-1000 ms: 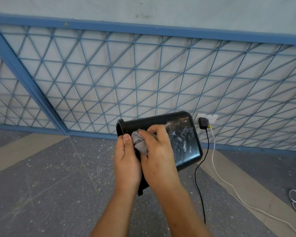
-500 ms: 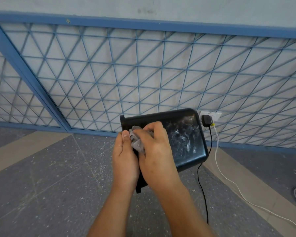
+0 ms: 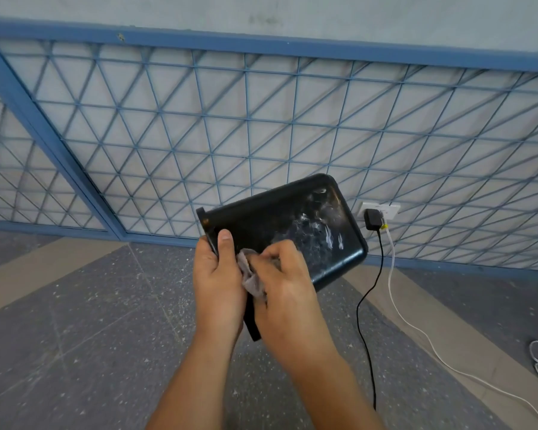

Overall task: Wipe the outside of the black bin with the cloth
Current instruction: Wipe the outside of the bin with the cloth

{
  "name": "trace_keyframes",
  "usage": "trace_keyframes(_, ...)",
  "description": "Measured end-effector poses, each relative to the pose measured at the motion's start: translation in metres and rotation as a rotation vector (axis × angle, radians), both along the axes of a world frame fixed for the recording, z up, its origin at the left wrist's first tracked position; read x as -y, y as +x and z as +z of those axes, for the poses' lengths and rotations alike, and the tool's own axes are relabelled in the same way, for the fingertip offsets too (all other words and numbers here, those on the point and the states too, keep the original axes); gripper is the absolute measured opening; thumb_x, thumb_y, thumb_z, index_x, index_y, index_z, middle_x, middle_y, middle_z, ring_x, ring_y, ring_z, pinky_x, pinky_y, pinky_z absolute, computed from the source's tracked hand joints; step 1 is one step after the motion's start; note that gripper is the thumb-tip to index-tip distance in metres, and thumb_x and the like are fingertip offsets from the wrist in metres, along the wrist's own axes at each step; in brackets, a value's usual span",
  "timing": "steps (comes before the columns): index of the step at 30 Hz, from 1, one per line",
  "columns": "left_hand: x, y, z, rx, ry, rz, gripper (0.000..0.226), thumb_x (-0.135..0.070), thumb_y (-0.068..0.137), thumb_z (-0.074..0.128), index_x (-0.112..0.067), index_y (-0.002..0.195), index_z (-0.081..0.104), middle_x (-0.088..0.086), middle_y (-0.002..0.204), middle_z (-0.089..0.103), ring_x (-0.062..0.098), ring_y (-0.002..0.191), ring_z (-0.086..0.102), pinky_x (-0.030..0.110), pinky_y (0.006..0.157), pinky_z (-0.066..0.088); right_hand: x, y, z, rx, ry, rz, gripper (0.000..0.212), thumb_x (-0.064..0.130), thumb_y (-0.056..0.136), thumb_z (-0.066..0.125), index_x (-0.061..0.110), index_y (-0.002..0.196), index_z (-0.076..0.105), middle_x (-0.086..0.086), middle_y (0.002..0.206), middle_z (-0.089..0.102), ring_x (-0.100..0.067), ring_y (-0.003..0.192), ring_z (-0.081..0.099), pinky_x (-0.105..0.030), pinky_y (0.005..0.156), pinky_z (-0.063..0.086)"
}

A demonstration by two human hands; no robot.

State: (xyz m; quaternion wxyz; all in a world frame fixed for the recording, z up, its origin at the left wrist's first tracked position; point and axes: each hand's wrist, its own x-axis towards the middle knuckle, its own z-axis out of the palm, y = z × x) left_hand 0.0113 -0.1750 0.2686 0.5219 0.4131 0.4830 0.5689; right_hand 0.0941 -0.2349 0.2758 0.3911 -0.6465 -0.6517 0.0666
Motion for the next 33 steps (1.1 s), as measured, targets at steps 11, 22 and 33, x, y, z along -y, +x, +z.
trace_keyframes(11,-0.001,0.006,-0.002,0.187,-0.085,0.027,0.022,-0.029,0.113,0.044,-0.023,0.124,0.063,-0.002,0.103,0.079,0.020,0.103,0.076,0.040,0.090,0.060,-0.005,0.004,-0.010,-0.018,-0.037,0.004,0.043,0.004,0.091,0.072,0.012,0.133,0.067,0.000,0.120,0.049,-0.019,0.106,0.054,-0.035,0.086,0.056)
trace_keyframes(22,0.001,0.001,0.021,0.091,0.033,0.144,0.020,-0.033,0.113,0.043,-0.027,0.111,0.062,-0.008,0.093,0.073,0.009,0.089,0.073,0.029,0.076,0.058,0.008,-0.003,0.015,0.025,0.007,0.032,0.042,0.005,0.091,0.071,0.012,0.132,0.067,0.000,0.121,0.049,-0.018,0.108,0.053,-0.035,0.085,0.056)
trace_keyframes(33,0.038,-0.012,0.114,0.109,0.187,0.093,0.021,-0.034,0.113,0.045,-0.025,0.106,0.062,-0.005,0.094,0.070,0.010,0.090,0.069,0.034,0.082,0.056,0.044,-0.019,0.103,0.040,0.136,-0.019,0.043,-0.001,0.088,0.068,0.011,0.130,0.067,-0.002,0.117,0.049,-0.022,0.103,0.053,-0.039,0.082,0.055)
